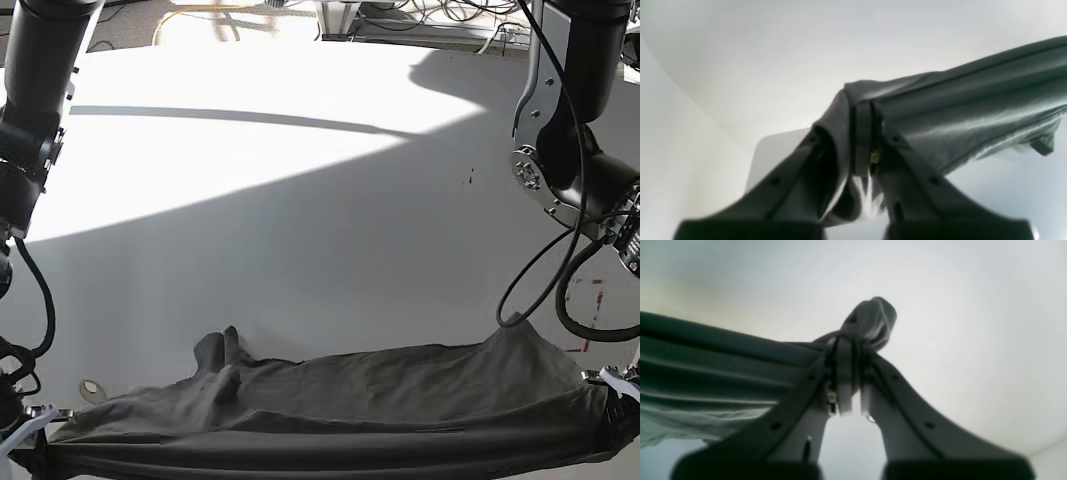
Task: Fold the T-shirt properly
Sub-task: 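Lift the shirt with both grippers and stretch it between them, then swing the stretched shirt away from the robot and lay it flat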
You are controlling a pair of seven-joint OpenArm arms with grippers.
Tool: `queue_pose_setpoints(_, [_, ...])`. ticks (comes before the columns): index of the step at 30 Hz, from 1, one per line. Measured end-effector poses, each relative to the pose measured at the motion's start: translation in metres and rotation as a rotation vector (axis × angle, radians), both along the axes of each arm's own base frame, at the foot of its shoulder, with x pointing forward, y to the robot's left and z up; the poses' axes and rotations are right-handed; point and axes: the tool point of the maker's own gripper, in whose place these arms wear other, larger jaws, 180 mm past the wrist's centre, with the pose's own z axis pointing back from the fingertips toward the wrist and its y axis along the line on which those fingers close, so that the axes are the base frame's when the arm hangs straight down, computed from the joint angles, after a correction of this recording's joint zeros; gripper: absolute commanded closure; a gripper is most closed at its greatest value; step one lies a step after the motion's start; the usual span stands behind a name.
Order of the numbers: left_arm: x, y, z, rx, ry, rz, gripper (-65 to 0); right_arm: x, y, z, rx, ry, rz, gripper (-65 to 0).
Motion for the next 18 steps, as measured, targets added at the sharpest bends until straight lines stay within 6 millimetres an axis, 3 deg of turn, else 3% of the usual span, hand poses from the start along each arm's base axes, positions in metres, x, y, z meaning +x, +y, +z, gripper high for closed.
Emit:
queue_pose_setpoints(3, [-0.001, -0.003, -0.032, -0.011, 0.066, -0.013, 0.0, -0.012, -0.009, -0.04, 0.021, 0.064, -0.021, -0.5])
queue_pose_setpoints(6, [-0.008, -0.008, -0.081, -0.023, 0.185, -0.023, 0.0, -0.028, -0.018, -0.083, 0.039, 0.145, -0.05, -0.5])
queue_pose_setpoints(11, [-0.031, -0.016, -0.144, -0.036, 0.325, -0.054, 0.0, -0.052, -0.02, -0.133, 0.072, 0.217, -0.084, -0.5])
queue_pose_setpoints(18, [-0.074, -0.016, -0.194, -0.036, 0.44, -0.06, 0.0, -0.095, -0.012, -0.198, 0.091, 0.341, -0.096, -0.5])
